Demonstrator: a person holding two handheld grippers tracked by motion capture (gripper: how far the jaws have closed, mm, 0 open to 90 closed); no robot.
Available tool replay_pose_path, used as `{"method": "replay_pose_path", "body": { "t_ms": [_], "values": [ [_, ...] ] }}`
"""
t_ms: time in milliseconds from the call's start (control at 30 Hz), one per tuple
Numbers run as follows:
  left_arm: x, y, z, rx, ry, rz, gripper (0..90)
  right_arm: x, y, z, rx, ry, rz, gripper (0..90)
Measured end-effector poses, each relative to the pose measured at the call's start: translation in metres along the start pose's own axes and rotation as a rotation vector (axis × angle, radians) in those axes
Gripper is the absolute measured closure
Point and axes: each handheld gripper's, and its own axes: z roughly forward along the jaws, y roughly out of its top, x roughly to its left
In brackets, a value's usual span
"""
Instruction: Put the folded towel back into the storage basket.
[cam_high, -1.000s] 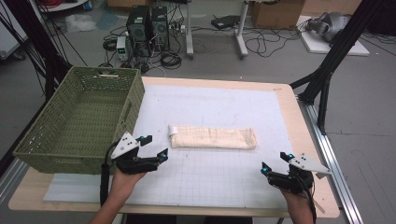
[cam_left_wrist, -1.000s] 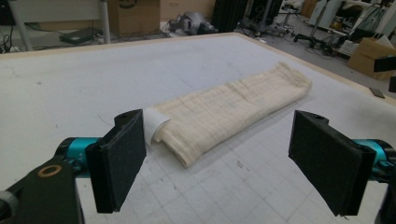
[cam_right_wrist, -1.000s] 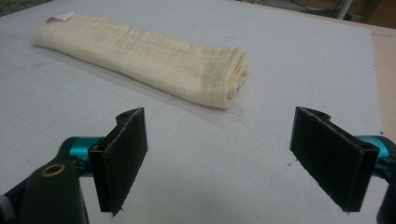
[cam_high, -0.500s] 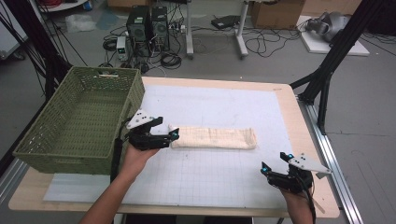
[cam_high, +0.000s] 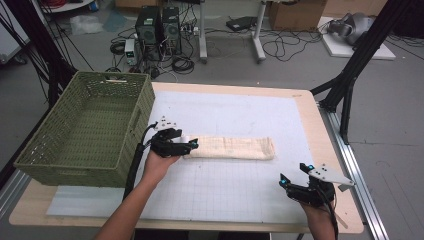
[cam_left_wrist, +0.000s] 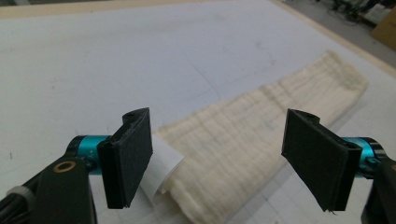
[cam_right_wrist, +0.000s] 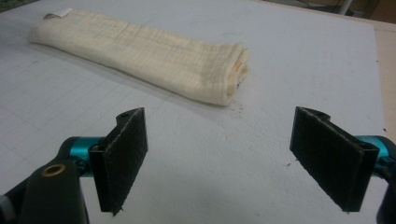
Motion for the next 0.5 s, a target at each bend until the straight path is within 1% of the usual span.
{"method": "replay_pose_path", "body": {
  "t_ms": [33, 67, 100, 133, 200, 267, 300, 333, 400, 500],
  "values": [
    [0.001, -0.002, 0.003, 0.012, 0.012, 0.005, 24.8, 0.000, 0.000, 0.000, 0.000, 0.000, 0.000, 17.7],
    [0.002, -0.006, 0.007, 0.036, 0.029, 0.011, 24.9, 0.000, 0.000, 0.000, -0.003, 0.001, -0.004, 17.7],
    [0.002, -0.006, 0.007, 0.036, 0.029, 0.011, 25.4, 0.000, 0.000, 0.000, -0.002, 0.000, 0.000, 17.7],
    [0.003, -0.009, 0.010, 0.053, 0.039, 0.009, 27.0, -0.001, -0.001, -0.001, 0.001, -0.001, 0.001, 17.7],
    [0.004, -0.013, 0.014, 0.078, 0.040, 0.002, 30.0, -0.001, -0.001, -0.001, 0.001, 0.000, 0.001, 17.7],
    [0.005, -0.017, 0.019, 0.104, 0.052, 0.002, 31.0, -0.001, -0.001, -0.001, 0.002, 0.000, 0.003, 17.7],
    [0.004, -0.018, 0.021, 0.107, 0.055, -0.008, 31.0, -0.001, -0.001, -0.001, 0.002, 0.000, 0.003, 17.7],
    [0.004, -0.019, 0.023, 0.111, 0.058, -0.010, 31.5, -0.001, -0.001, -0.001, 0.003, -0.001, 0.000, 17.7],
    [0.003, -0.021, 0.025, 0.117, 0.063, 0.001, 33.9, -0.001, -0.001, -0.001, 0.001, -0.002, 0.002, 17.8],
    [0.001, -0.023, 0.029, 0.146, 0.065, 0.022, 36.2, -0.001, -0.001, -0.001, 0.004, -0.002, 0.004, 17.8]
  ]
}}
